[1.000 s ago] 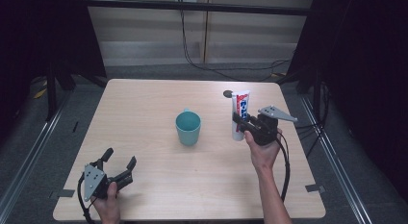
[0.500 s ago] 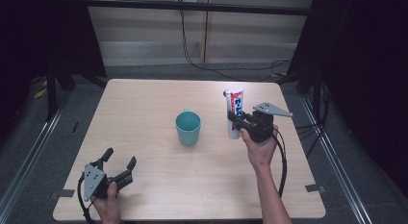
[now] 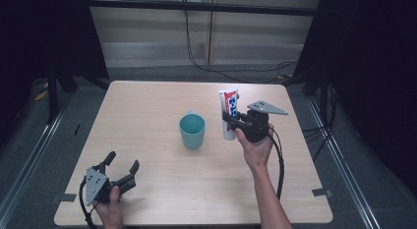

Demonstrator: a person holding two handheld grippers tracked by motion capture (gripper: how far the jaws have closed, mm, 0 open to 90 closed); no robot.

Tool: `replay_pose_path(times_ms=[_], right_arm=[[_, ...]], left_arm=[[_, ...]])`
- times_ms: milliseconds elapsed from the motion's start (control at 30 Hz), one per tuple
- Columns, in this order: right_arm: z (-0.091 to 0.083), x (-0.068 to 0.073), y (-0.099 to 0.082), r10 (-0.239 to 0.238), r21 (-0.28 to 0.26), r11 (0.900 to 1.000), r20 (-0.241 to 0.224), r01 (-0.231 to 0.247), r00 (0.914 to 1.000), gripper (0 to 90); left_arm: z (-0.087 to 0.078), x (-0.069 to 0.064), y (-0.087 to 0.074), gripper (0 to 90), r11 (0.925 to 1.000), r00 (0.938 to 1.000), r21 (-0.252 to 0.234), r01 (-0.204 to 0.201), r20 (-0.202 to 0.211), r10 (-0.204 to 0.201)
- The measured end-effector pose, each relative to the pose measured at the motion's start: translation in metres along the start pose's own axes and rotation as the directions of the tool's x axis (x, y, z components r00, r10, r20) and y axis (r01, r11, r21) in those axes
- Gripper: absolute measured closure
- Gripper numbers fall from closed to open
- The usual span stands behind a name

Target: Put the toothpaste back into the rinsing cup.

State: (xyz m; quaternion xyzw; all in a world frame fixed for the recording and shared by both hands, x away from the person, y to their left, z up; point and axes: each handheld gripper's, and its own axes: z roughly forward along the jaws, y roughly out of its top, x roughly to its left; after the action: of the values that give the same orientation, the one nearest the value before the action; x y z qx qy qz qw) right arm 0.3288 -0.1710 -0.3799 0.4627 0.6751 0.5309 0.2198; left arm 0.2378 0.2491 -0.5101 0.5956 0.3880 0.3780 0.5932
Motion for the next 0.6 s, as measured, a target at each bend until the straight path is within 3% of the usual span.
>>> replay_pose_path(times_ms=[267,600], right_arm=[[0.008,0.010,0.009,-0.027,-0.001,0.9996,-0.019,0.027,0.9994,68.0],[0.020,0.020,0.013,-0.012,-0.012,0.9999,-0.058,0.011,0.9983,68.0]], left_arm=[[0.000,0.001,0.000,16.1,0.9999,0.9999,0.007,-0.011,0.002,0.010],[0.000,0.001,0.000,16.1,0.9999,1.0000,0.007,-0.010,0.001,0.010]])
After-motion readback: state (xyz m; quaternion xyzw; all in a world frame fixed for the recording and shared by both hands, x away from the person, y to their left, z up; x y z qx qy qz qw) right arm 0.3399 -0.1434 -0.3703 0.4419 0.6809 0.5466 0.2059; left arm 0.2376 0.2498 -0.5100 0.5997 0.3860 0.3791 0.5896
